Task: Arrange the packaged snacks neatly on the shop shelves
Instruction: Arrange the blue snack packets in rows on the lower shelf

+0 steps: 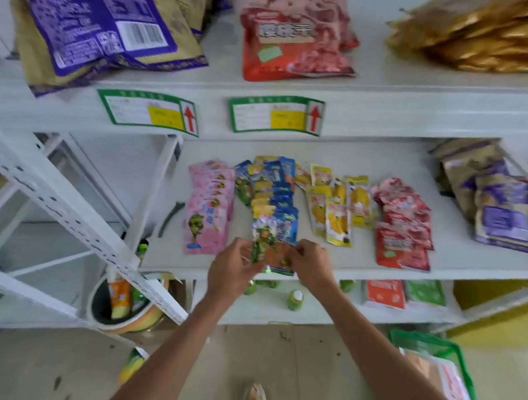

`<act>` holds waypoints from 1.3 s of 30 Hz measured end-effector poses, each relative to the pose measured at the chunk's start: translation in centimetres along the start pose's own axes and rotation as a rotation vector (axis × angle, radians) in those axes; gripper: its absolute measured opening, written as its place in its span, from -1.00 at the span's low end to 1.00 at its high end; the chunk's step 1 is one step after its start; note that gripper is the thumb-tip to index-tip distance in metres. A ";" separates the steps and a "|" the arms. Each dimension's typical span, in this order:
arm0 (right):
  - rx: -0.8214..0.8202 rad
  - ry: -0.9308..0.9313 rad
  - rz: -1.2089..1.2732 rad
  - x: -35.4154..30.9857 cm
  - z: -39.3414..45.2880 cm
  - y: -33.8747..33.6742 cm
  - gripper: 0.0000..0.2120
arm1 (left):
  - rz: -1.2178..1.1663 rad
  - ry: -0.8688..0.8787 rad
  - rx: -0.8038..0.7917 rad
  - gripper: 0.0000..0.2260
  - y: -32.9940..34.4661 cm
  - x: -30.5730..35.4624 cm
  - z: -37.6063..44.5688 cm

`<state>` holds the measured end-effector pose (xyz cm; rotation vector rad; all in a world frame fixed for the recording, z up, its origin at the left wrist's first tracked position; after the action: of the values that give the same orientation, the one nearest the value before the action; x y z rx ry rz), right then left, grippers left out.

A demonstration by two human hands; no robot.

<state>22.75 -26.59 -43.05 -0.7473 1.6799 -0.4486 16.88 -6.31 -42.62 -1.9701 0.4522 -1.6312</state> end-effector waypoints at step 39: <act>0.302 0.221 0.766 -11.1 19.2 -10.8 -0.65 | 0.655 0.393 0.145 -0.65 4.0 0.1 3.4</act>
<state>45.04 -24.83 -32.68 0.1924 1.8965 -0.2286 20.58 -8.91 -45.37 -1.1999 0.9768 -1.5395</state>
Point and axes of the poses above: each hand's wrist, its own z-axis towards the middle knuckle, its own y-axis out of the palm, x = y × z, the point moved 7 cm from there along z, towards the middle knuckle, and after that the axes turned 5 degrees about -x, right-handed, at the moved point
